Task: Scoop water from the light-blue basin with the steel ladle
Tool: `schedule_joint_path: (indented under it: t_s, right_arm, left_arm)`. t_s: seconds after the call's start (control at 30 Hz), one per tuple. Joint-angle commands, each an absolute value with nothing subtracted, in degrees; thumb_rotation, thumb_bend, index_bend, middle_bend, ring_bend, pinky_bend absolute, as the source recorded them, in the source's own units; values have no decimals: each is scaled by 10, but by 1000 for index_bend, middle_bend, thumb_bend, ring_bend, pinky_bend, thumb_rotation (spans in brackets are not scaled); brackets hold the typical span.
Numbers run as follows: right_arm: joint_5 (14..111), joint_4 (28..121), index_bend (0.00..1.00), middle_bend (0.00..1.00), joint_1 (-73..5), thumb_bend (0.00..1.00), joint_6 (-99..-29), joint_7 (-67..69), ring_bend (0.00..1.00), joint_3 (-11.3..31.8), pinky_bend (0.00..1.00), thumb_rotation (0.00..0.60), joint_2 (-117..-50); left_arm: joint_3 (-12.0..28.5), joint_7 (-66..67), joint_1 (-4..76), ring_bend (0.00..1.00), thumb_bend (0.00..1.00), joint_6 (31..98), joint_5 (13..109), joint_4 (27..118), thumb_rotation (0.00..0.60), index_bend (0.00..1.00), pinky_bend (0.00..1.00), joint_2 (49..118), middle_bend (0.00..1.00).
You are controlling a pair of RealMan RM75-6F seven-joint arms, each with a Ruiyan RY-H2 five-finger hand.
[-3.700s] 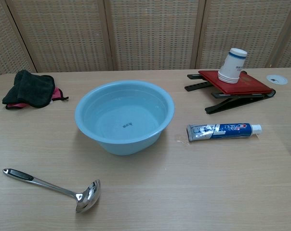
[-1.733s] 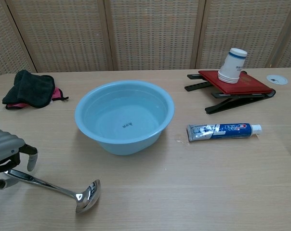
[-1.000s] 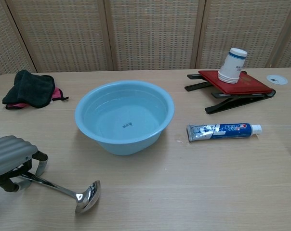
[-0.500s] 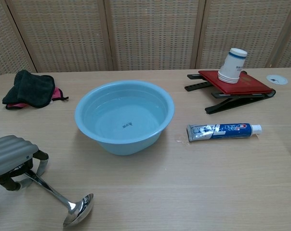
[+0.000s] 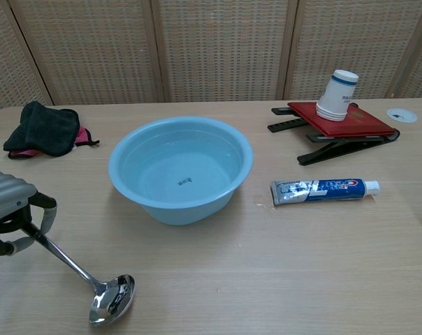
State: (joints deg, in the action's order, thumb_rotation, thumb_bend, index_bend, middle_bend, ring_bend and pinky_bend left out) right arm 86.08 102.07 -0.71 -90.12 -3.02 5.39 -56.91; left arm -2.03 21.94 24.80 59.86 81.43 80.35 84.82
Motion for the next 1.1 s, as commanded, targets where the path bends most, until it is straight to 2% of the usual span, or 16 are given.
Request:
schedule_joint_path:
  t_s: [0.03, 0.43, 0.57, 0.77, 0.8, 0.97, 1.1]
  right_arm:
    - [861, 1021, 0, 0, -7, 0, -901, -31, 0, 54, 0, 600, -569]
    - [860, 1022, 0, 0, -7, 0, -901, -35, 0, 54, 0, 600, -571]
    - [859, 1022, 0, 0, -7, 0, -902, -35, 0, 55, 0, 600, -570]
    - [862, 1025, 0, 0, -6, 0, -905, -36, 0, 54, 0, 600, -569]
    - [863, 1024, 0, 0, -7, 0, -905, -38, 0, 54, 0, 600, -570]
    - [858, 1023, 0, 0, -7, 0, -904, -40, 0, 56, 0, 600, -572]
    - [851, 1021, 0, 0, -9, 0, -901, -40, 0, 59, 0, 600, -573]
  left_arm:
    - [-22, 214, 248, 836, 573, 608, 825, 826, 600, 640, 981, 829, 879]
    - [-16, 219, 254, 836, 574, 621, 836, 886, 600, 654, 981, 794, 879]
    - [-2, 227, 264, 836, 574, 619, 830, 919, 600, 663, 981, 776, 879]
    - [63, 244, 303, 836, 600, 591, 758, 1018, 600, 671, 981, 721, 879]
    - [97, 270, 325, 836, 599, 590, 737, 1030, 600, 672, 981, 707, 879]
    - [143, 350, 382, 836, 598, 550, 615, 1049, 600, 675, 981, 688, 879]
    - [157, 414, 432, 836, 599, 538, 520, 1034, 600, 685, 981, 700, 879]
